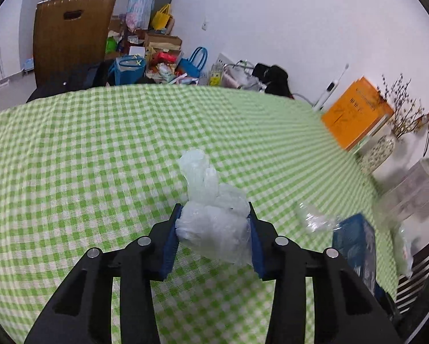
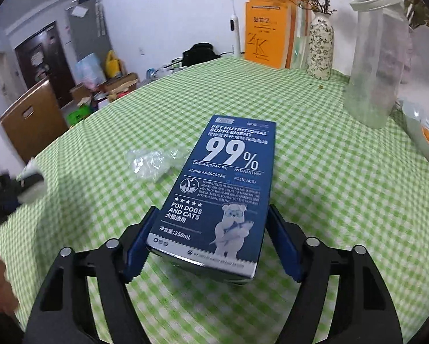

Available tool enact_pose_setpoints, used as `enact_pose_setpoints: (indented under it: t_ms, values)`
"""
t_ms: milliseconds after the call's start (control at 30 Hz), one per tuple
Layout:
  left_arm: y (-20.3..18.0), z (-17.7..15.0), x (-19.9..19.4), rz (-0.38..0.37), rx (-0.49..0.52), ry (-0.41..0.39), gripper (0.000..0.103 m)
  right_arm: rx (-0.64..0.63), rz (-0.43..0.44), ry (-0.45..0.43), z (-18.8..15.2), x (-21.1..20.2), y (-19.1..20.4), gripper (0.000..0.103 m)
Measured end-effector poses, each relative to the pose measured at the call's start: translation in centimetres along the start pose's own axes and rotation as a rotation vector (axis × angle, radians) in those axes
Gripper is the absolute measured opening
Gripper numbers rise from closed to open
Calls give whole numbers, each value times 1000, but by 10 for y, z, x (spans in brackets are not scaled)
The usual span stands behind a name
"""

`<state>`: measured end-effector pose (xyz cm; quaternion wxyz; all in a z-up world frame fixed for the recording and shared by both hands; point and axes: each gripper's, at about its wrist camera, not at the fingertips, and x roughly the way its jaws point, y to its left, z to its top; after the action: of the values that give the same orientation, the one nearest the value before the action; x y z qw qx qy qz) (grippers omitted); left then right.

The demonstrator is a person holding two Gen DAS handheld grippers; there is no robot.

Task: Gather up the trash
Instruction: 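Grasp the dark blue box with the right tool while the left tool grasps a plastic bag, then carry the dark box and plastic bag to the cardboard box and release both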

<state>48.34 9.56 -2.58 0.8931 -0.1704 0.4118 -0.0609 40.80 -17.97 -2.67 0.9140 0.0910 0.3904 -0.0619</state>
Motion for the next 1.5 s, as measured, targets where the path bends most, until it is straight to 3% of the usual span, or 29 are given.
enact_pose_setpoints:
  t_ms: [133, 233, 467, 633, 900, 1100, 1233, 1333, 1500]
  values:
    - [-8, 2, -17, -19, 13, -34, 39, -10, 57, -50, -1, -41, -20, 67]
    - [-22, 3, -29, -58, 35, -50, 39, -65, 82, -138, 2, -90, -36, 65]
    - [-73, -2, -48, -98, 133, -84, 39, -68, 62, -276, -1, -189, -98, 64]
    - [-122, -19, -67, -182, 247, -106, 39, -9, -49, -351, -26, -253, -163, 63]
    - [-190, -64, -78, -265, 436, -75, 39, 211, -335, -409, -104, -345, -302, 64]
    - [-222, -97, -83, -405, 461, 25, 38, 400, -432, -327, -189, -352, -386, 64]
    - [-262, -125, -87, -422, 535, 94, 38, 483, -443, -267, -226, -342, -426, 64]
    - [-291, -146, -102, -445, 609, 97, 38, 548, -429, -233, -245, -324, -450, 64]
    - [-346, -191, -118, -527, 695, 144, 38, 583, -334, -169, -255, -277, -476, 64]
